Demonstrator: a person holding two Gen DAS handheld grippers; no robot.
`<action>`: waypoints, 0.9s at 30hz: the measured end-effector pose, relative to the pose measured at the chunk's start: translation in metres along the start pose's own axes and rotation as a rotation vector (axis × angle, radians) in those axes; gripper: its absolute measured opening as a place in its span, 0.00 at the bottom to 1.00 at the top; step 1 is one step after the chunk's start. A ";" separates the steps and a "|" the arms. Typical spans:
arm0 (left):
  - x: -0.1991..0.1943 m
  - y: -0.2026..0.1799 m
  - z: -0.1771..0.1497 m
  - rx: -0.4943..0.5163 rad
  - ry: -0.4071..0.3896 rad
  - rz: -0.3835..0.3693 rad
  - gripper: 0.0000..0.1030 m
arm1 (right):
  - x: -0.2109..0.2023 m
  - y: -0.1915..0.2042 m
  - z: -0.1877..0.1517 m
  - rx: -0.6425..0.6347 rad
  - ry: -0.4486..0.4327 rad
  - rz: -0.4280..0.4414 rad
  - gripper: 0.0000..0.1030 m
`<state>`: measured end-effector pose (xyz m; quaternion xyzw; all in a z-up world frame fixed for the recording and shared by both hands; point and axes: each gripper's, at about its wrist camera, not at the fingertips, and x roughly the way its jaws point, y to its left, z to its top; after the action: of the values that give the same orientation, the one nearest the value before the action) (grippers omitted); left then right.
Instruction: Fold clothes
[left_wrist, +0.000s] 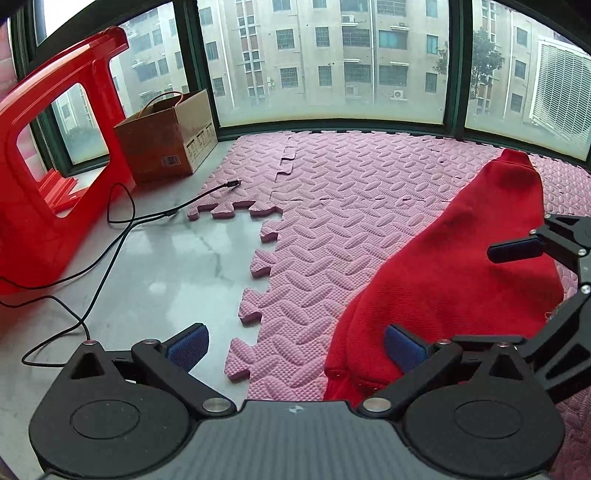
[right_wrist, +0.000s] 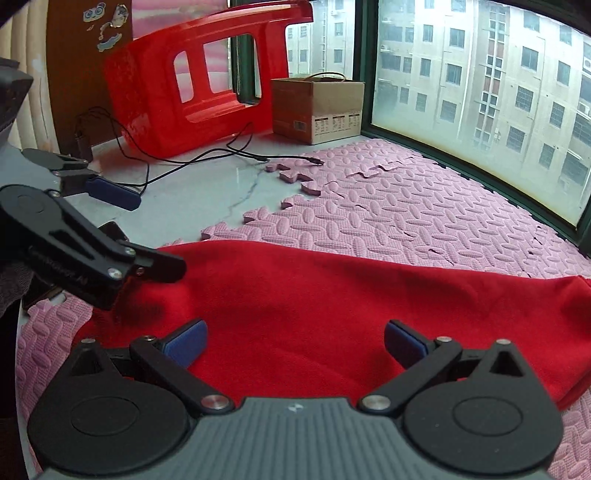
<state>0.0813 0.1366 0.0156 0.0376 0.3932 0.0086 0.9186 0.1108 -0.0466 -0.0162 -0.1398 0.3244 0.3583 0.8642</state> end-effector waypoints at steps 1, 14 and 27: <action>0.000 0.002 -0.001 -0.007 0.003 -0.002 1.00 | -0.003 0.006 -0.001 -0.019 -0.012 -0.003 1.00; 0.007 0.001 -0.001 -0.012 0.006 0.018 1.00 | -0.016 0.042 -0.018 -0.132 -0.057 -0.044 1.00; 0.003 0.002 0.000 -0.045 0.000 0.018 1.00 | -0.050 -0.029 -0.027 0.071 -0.051 -0.048 1.00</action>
<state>0.0838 0.1388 0.0135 0.0203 0.3924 0.0255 0.9192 0.0925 -0.1067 -0.0032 -0.1078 0.3112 0.3291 0.8850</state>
